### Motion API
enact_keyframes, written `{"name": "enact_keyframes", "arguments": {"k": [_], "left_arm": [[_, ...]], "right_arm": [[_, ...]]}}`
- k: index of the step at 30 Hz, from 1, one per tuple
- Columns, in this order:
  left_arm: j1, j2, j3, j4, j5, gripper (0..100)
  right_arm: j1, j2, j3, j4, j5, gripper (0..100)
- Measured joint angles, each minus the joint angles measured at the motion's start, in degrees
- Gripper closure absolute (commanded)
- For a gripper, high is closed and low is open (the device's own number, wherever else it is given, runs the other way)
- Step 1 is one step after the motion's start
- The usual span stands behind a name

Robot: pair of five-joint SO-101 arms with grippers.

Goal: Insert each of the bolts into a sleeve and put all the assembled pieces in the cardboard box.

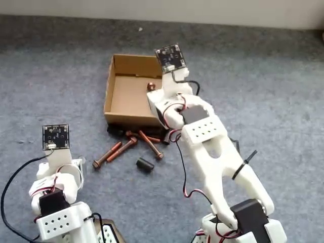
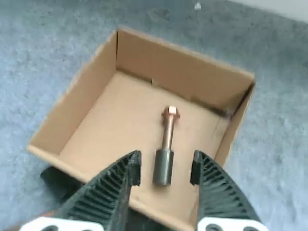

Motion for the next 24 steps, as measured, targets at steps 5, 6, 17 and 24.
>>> {"name": "enact_keyframes", "arguments": {"k": [5, 6, 17, 24], "left_arm": [[0.0, 0.0, 0.0, 0.0, 0.0, 78], [0.0, 0.0, 0.0, 0.0, 0.0, 78], [0.0, 0.0, 0.0, 0.0, -0.1, 78], [0.0, 0.0, 0.0, 0.0, -0.1, 78]], "right_arm": [[0.0, 0.0, -6.2, 18.6, -11.3, 84.3], [0.0, 0.0, -7.2, 21.9, -13.4, 84.3], [0.0, 4.5, -4.1, 24.1, -22.1, 84.3], [0.0, 14.8, -2.6, 18.4, -22.2, 84.3]]}}
